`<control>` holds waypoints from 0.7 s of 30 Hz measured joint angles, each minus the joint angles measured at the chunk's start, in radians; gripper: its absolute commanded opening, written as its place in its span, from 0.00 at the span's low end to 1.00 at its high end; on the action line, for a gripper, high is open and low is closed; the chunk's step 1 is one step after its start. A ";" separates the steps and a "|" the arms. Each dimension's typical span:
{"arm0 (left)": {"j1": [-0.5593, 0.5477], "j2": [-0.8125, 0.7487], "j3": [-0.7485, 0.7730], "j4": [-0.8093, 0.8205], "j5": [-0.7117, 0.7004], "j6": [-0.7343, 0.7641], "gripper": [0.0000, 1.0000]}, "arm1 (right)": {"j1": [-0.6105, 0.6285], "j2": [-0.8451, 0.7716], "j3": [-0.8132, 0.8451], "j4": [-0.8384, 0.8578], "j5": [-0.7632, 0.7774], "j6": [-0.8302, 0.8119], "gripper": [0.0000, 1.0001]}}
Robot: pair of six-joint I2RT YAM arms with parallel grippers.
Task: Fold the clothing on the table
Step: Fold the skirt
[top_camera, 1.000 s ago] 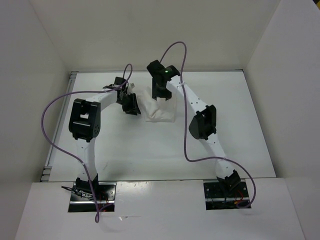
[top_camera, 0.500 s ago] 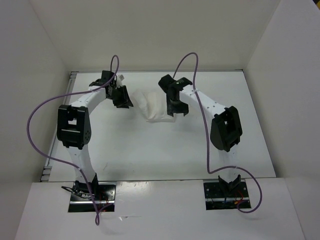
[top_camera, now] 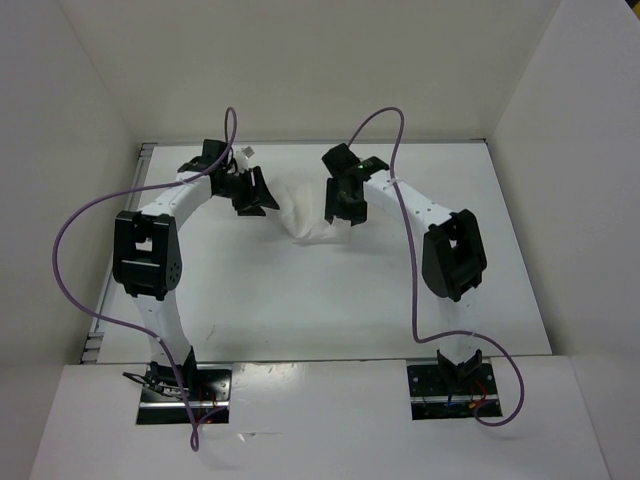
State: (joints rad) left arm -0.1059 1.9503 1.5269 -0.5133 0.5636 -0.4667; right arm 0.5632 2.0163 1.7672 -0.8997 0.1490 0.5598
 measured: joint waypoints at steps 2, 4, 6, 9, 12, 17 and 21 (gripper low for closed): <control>0.000 0.000 0.000 0.021 0.054 -0.030 0.65 | -0.002 0.000 -0.010 0.013 -0.007 0.000 0.62; 0.000 0.000 0.001 0.041 0.095 -0.061 0.70 | -0.002 0.000 -0.025 0.018 -0.011 0.000 0.62; -0.007 0.000 0.004 0.056 0.106 -0.088 0.71 | -0.002 0.000 -0.041 0.022 -0.014 0.000 0.62; -0.011 0.000 0.022 0.063 0.115 -0.120 0.72 | -0.002 -0.001 -0.065 0.031 -0.018 0.000 0.62; -0.022 0.018 0.073 0.061 0.118 -0.141 0.72 | -0.002 -0.005 -0.089 0.038 -0.023 0.000 0.62; -0.063 0.083 0.135 0.061 0.117 -0.143 0.73 | -0.008 -0.030 -0.118 0.042 -0.022 0.000 0.62; -0.108 0.144 0.153 0.028 0.093 -0.135 0.73 | -0.016 -0.070 -0.140 0.047 -0.022 0.000 0.62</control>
State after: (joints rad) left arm -0.2142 2.0941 1.6802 -0.4854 0.6567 -0.6022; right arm 0.5468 1.9465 1.6272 -0.8532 0.1268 0.5602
